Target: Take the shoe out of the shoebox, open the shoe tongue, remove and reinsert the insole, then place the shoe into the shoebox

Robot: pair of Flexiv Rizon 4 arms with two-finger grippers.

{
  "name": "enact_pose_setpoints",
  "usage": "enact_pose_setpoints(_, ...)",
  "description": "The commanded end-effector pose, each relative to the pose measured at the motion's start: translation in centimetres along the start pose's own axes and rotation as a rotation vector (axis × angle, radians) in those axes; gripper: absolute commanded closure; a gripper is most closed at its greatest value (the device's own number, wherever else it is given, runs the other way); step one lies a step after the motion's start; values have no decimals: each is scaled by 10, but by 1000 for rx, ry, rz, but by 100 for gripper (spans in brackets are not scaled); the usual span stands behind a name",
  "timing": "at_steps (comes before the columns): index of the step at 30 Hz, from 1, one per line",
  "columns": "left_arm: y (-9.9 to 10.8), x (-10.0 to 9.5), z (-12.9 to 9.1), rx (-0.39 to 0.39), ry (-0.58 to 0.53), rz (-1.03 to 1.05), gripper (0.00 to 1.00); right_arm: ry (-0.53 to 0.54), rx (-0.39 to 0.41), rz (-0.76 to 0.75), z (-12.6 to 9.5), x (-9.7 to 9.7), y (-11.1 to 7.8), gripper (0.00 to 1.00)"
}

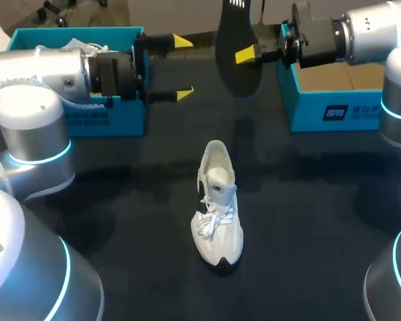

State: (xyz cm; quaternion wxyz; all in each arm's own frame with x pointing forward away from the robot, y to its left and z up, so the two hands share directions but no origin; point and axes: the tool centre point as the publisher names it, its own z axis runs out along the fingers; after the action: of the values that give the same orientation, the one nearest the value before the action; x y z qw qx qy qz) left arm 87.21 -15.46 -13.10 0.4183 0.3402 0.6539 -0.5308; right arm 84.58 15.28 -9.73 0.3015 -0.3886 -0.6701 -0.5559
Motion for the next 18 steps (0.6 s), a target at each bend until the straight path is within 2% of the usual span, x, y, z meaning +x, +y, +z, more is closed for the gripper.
enact_pose_setpoints(1, -4, 0, -1, -50, 45, -136, 0, 0, -17, -38, -1, 4, -2, 100)
enact_pose_setpoints(6, -3, 13, -1, -88, 107, -366, 0, 9, -33, -119, -2, 8, -2, 100)
enact_pose_setpoints(15, 9, 36, -7, -198, 143, -740, 0, 40, -66, -217, -2, 11, -3, 100)
enact_pose_setpoints(18, 11, 39, -7, -220, 157, -763, 0, 51, -63, -237, 0, 10, -1, 100)
